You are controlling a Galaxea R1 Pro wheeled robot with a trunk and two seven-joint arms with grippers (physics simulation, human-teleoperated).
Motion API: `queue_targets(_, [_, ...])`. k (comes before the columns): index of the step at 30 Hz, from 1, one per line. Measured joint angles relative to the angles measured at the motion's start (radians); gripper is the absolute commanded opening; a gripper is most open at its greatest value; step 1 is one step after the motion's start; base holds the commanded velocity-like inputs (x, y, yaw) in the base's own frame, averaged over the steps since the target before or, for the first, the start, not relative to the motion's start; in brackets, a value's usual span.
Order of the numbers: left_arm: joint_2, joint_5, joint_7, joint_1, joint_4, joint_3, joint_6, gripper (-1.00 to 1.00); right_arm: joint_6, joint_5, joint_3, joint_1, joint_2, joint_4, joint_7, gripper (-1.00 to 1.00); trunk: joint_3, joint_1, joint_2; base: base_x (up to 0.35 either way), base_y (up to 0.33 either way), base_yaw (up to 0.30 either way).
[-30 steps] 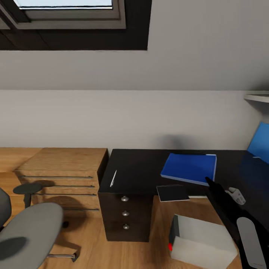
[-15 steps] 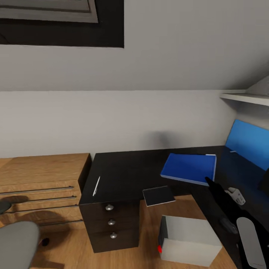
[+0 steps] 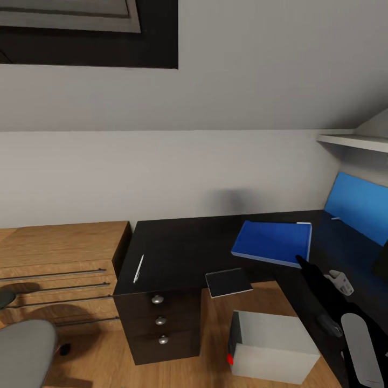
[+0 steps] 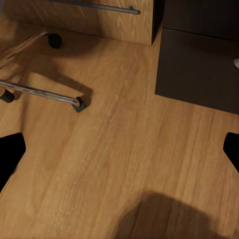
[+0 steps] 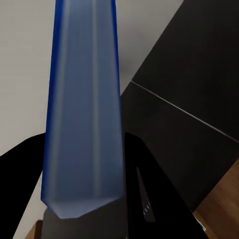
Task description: In the bedroom, organize the workspace by keeping the computer under the desk, ensuring the monitor is on the desk, placing the keyboard on the desk next to the monitor, placing the mouse on the desk next to the keyboard, moving the folder from the swivel chair onto the desk next to the mouse, stacking the notebook on top of the folder with the pen on top of the notebook, and positioning the swivel chair next to the desk.
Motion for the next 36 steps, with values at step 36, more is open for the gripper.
queue_targets(36, [-0.005, 0.001, 0.001, 0.000, 0.001, 0.000, -0.001, 1.00, -1.054, -0.017, 0.007, -0.451, 0.160, 0.820, -0.153, -1.00, 0.000, 0.000, 0.000, 0.000, 0.000, 0.000])
